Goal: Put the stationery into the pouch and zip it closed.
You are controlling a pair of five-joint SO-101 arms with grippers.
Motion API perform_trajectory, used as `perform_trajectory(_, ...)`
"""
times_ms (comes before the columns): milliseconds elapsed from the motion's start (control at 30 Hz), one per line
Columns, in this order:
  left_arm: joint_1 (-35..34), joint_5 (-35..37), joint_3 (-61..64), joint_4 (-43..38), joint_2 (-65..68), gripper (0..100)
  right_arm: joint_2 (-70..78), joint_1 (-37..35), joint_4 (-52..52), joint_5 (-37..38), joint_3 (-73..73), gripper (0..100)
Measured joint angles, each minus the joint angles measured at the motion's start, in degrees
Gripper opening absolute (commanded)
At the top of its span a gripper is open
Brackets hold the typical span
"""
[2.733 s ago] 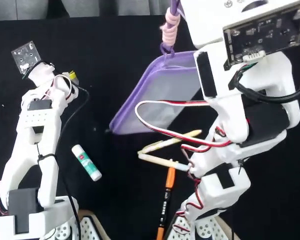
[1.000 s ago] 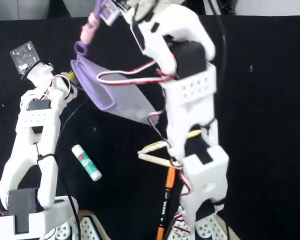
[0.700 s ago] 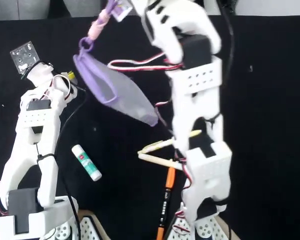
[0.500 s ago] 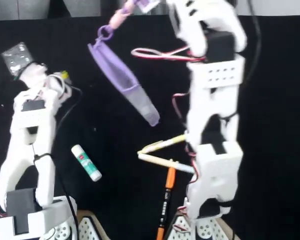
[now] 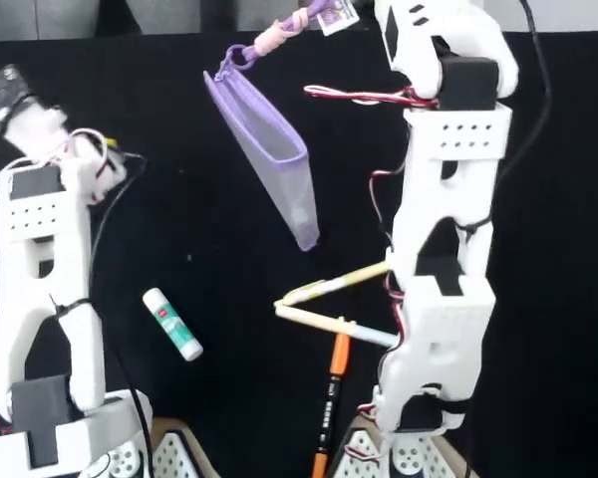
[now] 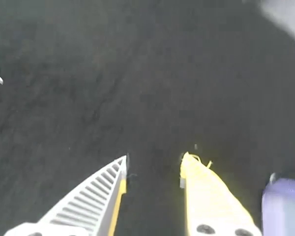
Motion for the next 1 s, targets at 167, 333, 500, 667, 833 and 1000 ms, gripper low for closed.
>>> perform_trajectory(167,1.67,-5.45,-1.67,13.01,3.16,19,0.0,0.0,0.44,0.0,-0.62,1.2)
perform_trajectory(333,1.85,-11.08,-2.02,24.88,9.49,19,0.0,0.0,0.44,0.0,-0.62,1.2)
perform_trajectory(500,2.11,-12.13,-2.02,34.29,16.97,18,0.0,0.0,0.44,0.0,-0.62,1.2)
perform_trajectory(667,5.45,-12.48,-1.76,34.73,21.8,16,0.0,0.0,0.44,0.0,-0.79,1.2)
perform_trajectory(833,13.19,-7.65,4.13,27.87,18.46,15,0.0,0.0,0.44,0.0,-0.79,1.2)
perform_trajectory(1000,16.26,-4.4,13.89,19.34,7.12,20,0.0,0.0,0.44,0.0,-0.79,1.2)
